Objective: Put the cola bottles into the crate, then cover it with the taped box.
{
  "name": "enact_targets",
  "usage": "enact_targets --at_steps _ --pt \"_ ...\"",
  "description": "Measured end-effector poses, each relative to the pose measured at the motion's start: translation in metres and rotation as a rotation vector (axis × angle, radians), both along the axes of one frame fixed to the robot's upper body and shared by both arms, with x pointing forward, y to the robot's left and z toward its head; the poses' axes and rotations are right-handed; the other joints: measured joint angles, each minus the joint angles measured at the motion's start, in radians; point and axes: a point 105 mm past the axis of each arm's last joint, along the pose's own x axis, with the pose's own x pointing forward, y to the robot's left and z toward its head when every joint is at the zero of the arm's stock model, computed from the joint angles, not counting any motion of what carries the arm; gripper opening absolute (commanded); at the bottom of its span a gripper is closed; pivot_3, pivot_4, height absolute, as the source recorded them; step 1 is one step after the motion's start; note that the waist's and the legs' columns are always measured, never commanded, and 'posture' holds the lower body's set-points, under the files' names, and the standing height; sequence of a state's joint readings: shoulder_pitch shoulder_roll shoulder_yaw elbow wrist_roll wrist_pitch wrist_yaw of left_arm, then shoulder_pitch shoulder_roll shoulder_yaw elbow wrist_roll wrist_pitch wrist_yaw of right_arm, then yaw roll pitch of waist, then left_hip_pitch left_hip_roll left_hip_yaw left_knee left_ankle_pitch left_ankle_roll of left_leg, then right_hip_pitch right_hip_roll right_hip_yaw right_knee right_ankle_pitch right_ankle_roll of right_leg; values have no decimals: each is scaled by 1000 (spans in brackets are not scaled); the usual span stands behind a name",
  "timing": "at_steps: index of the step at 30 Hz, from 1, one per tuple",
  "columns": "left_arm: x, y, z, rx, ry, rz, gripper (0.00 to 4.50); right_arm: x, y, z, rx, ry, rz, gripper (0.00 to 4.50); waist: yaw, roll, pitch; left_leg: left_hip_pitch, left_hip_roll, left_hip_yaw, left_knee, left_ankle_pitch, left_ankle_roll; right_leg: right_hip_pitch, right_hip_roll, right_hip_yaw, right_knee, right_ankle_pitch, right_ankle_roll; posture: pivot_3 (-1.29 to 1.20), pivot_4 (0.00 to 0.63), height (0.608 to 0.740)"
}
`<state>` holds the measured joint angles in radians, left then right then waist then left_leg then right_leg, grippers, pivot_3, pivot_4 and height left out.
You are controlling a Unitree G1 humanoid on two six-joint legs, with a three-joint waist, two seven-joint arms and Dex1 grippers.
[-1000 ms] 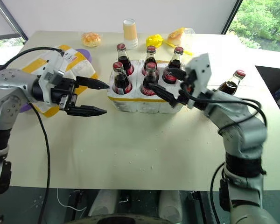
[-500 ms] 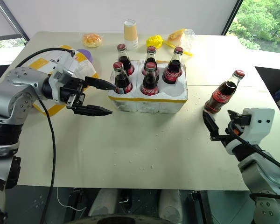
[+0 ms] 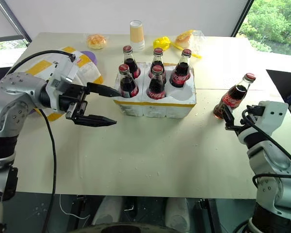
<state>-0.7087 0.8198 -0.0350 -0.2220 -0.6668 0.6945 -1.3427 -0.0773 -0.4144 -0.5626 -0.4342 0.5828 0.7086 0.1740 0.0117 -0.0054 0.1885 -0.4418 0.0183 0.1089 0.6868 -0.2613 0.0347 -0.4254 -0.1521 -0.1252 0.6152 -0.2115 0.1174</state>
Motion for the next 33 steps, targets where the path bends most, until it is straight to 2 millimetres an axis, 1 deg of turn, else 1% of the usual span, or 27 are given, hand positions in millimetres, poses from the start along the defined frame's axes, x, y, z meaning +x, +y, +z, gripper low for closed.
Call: enact_targets --at_steps 4,7,12,21,24,25,26,33 --pt "-2 1 3 -5 -7 15 4500 11 1 -1 -10 -5 16 4488 -1 0 0 0 0 0 0 0 0 0 0 0 0 0 0 0 150 740" --pt "-2 0 4 -9 -5 18 4500 19 2 -6 -21 3 27 4488 -1 0 0 0 0 0 0 0 0 0 0 0 0 0 0 0 150 740" --pt "-3 1 5 -2 2 30 4500 27 -8 -16 -22 20 6 4488 -2 0 0 0 0 0 0 0 0 0 0 0 0 0 0 0 150 740" --pt "-1 1 8 -7 -8 45 4500 47 -14 -20 -32 -1 5 4488 -3 0 0 0 0 1 0 0 0 0 0 1 0 0 0 0 150 740" --pt "-1 1 8 -7 -8 47 4500 52 -13 -19 -28 -16 15 3636 -3 0 0 0 0 1 0 0 0 0 0 1 0 0 0 0 150 740" --pt "-1 1 8 -7 -8 47 4500 53 -12 -18 -30 -22 20 3097 -3 0 0 0 0 1 0 0 -1 0 0 1 0 0 0 0 150 740" --pt "-1 1 8 -7 -9 48 4500 53 -12 -18 -33 -21 20 2751 -2 0 0 0 0 1 0 0 -1 0 0 1 0 0 0 0 150 740" --pt "0 2 7 -1 3 61 4500 53 -9 -16 -27 -21 28 2777 -4 1 1 0 0 1 0 0 -1 0 0 1 0 0 0 0 150 740"
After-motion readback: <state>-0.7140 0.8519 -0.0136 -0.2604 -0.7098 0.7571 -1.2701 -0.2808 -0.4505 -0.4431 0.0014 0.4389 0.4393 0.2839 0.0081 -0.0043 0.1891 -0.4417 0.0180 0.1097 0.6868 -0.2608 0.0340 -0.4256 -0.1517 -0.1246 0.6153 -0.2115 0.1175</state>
